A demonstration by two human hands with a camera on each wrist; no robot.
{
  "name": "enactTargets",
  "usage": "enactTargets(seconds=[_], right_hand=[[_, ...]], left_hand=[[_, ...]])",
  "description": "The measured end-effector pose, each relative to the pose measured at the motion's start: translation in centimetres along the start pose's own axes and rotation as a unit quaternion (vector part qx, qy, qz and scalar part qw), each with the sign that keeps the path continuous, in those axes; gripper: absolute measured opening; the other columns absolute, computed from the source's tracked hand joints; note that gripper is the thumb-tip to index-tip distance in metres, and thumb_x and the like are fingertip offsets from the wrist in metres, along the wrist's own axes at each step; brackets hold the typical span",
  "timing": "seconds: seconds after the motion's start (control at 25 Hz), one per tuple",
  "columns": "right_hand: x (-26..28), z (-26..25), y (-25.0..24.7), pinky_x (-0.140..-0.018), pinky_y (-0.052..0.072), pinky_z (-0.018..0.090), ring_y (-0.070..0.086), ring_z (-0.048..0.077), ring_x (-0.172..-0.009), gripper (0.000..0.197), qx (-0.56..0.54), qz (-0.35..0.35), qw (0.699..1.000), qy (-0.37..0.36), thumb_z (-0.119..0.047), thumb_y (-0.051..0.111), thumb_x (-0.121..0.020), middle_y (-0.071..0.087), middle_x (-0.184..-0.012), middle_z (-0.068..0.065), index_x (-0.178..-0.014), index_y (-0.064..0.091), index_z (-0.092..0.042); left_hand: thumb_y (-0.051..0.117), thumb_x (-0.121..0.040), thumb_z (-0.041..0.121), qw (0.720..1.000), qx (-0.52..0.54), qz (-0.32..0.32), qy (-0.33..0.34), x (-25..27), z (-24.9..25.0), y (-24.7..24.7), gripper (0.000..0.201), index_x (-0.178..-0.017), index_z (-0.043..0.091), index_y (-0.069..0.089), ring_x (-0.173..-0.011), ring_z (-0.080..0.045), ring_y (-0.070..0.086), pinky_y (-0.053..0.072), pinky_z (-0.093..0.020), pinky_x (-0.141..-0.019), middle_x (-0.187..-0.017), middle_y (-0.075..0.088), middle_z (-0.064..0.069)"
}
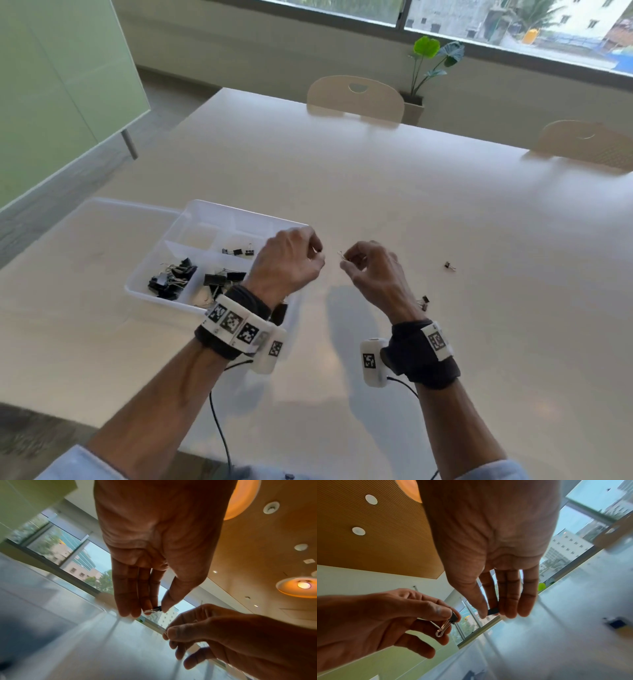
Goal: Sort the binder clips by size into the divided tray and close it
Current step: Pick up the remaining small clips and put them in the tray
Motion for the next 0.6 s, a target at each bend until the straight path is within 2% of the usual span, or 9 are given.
enactTargets(seconds=[0.12,0.2,0.28,0.32,0.44,0.6], right_hand=[[-2.8,-4.8,2.7,-0.077,0.056,0.032,0.068,0.012,-0.084,0.006,-0.001,-0.018,0.999,-0.049,-0.028,0.076,-0.091,0.069,-0.093,-0.007,-0.095,0.077,-0.024],[-4.5,-8.2,4.6,-0.072,0.055,0.031,0.069,0.013,-0.083,0.008,0.006,-0.046,0.996,-0.081,-0.026,0.076,-0.091,0.072,-0.092,-0.006,-0.098,0.077,-0.022],[-6.2,-10.9,6.5,-0.067,0.053,0.028,0.07,0.014,-0.082,0.007,0.021,-0.083,0.992,-0.097,-0.021,0.076,-0.091,0.074,-0.092,-0.004,-0.097,0.077,-0.018],[-7.0,-12.0,7.3,-0.067,0.055,0.029,0.07,0.015,-0.081,0.005,0.033,-0.1,0.99,-0.098,-0.019,0.077,-0.091,0.075,-0.093,-0.002,-0.095,0.077,-0.017],[-9.2,-13.8,9.6,-0.07,0.063,0.04,0.072,0.022,-0.08,0.003,0.071,-0.129,0.985,-0.086,-0.014,0.075,-0.087,0.074,-0.088,0.0,-0.085,0.073,-0.016],[-10.3,-14.3,11.3,-0.072,0.061,0.039,0.072,0.029,-0.083,0.002,0.076,-0.127,0.986,-0.071,-0.013,0.073,-0.085,0.074,-0.087,0.005,-0.087,0.073,-0.012]], left_hand=[[0.071,-0.089,0.032,0.998,-0.019,0.017,-0.056,-1.2,-4.6,-3.7,0.014,-0.101,0.025,0.073,-0.089,-0.017,0.073,0.06,-0.032,-0.085,-0.097,0.077,0.006],[0.072,-0.092,0.026,0.995,-0.041,0.019,-0.088,-1.9,-7.3,-5.8,0.013,-0.104,0.021,0.073,-0.087,-0.018,0.072,0.059,-0.03,-0.08,-0.097,0.075,0.003],[0.071,-0.093,0.022,0.989,-0.081,0.015,-0.12,-2.8,-9.6,-6.9,0.01,-0.102,0.017,0.072,-0.084,-0.021,0.071,0.06,-0.032,-0.078,-0.095,0.075,-0.001],[0.07,-0.091,0.02,0.986,-0.101,0.009,-0.135,-3.3,-10.4,-7.1,0.011,-0.101,0.015,0.072,-0.085,-0.023,0.071,0.061,-0.036,-0.08,-0.095,0.074,-0.005],[0.069,-0.085,0.019,0.978,-0.141,-0.016,-0.153,-4.6,-11.8,-7.0,0.023,-0.107,0.011,0.07,-0.096,-0.031,0.07,0.06,-0.04,-0.084,-0.103,0.073,-0.012],[0.074,-0.089,0.031,0.976,-0.155,-0.042,-0.149,-5.7,-12.4,-6.2,0.037,-0.118,0.008,0.068,-0.107,-0.034,0.069,0.058,-0.041,-0.089,-0.114,0.072,-0.016]])
Point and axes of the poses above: each hand's wrist, its own x-axis away from the middle knuckle, its own y-axis out of the palm, z = x × y, the point moved 4 cm from there along -x, towards the middle knuckle
